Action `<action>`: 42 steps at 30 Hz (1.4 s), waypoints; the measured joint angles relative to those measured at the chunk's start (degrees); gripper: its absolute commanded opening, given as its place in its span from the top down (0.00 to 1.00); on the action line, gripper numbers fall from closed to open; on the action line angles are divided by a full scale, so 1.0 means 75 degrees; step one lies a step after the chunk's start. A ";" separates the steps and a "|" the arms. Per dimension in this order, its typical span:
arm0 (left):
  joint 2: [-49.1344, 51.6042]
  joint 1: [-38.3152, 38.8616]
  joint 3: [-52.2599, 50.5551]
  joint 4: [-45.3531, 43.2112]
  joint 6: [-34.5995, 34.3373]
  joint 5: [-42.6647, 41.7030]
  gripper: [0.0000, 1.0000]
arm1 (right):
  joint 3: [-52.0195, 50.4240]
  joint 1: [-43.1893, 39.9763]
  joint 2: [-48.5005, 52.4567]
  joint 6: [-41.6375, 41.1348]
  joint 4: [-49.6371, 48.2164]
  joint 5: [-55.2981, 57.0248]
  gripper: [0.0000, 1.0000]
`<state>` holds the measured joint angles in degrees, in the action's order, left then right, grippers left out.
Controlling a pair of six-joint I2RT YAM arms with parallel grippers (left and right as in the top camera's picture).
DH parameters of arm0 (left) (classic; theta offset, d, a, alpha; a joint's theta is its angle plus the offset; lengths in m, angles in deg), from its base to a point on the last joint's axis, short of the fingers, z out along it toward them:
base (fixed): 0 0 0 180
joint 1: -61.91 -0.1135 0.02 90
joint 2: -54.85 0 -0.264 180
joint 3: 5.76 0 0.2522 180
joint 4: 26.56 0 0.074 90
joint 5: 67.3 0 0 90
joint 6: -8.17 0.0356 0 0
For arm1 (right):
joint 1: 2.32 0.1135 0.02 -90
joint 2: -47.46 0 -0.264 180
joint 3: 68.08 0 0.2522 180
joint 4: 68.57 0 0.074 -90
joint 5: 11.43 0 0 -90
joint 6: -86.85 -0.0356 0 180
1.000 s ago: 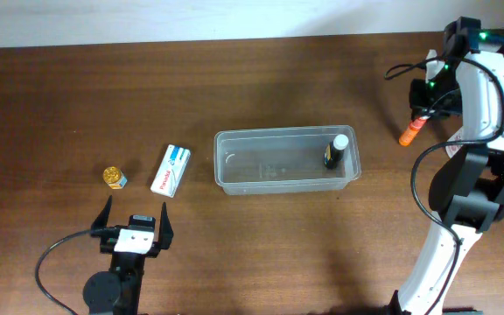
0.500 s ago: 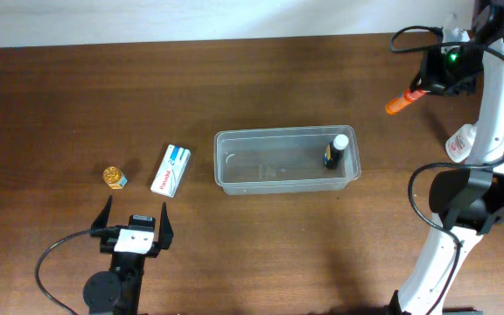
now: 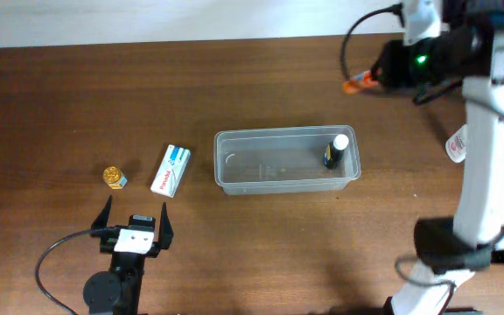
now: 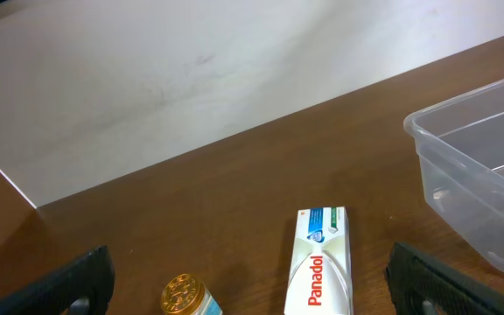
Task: Pack container
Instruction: 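Lift the orange tube and carry it into the container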
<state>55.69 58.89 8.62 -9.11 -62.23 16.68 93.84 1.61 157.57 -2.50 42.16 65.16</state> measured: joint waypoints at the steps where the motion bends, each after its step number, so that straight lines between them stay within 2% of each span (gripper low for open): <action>1: 0.0000 0.0000 0.0000 0.0000 0.0000 0.0000 0.01 | -0.0052 0.0277 -0.0160 -0.0032 0.0003 0.0187 0.77; 8: 0.0000 0.0000 0.0000 -0.0003 0.0000 0.0000 0.01 | -0.1556 0.1381 -0.0764 -0.0114 0.0000 0.0734 0.77; 15: 0.0000 0.0000 0.0000 0.0000 0.0000 0.0000 0.01 | -0.3754 0.1443 -0.0705 -0.0149 -0.0003 0.0927 0.77; 19: 0.0000 0.0000 0.0000 0.0000 0.0000 0.0000 0.01 | -0.4517 0.1440 -0.0685 -0.0169 -0.0096 0.0962 0.77; 30: 0.0000 0.0000 0.0000 -0.0003 0.0000 0.0000 0.01 | -0.5149 0.1376 -0.0685 -0.0172 -0.0764 0.1323 0.78; 42: 0.0000 0.0000 0.0000 -0.0003 0.0000 0.0000 0.01 | -0.5286 0.0420 -0.0685 -0.0058 -0.1241 0.1142 0.78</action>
<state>55.69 58.89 8.62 -9.14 -62.23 16.68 54.19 4.76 152.43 -2.94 32.85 73.73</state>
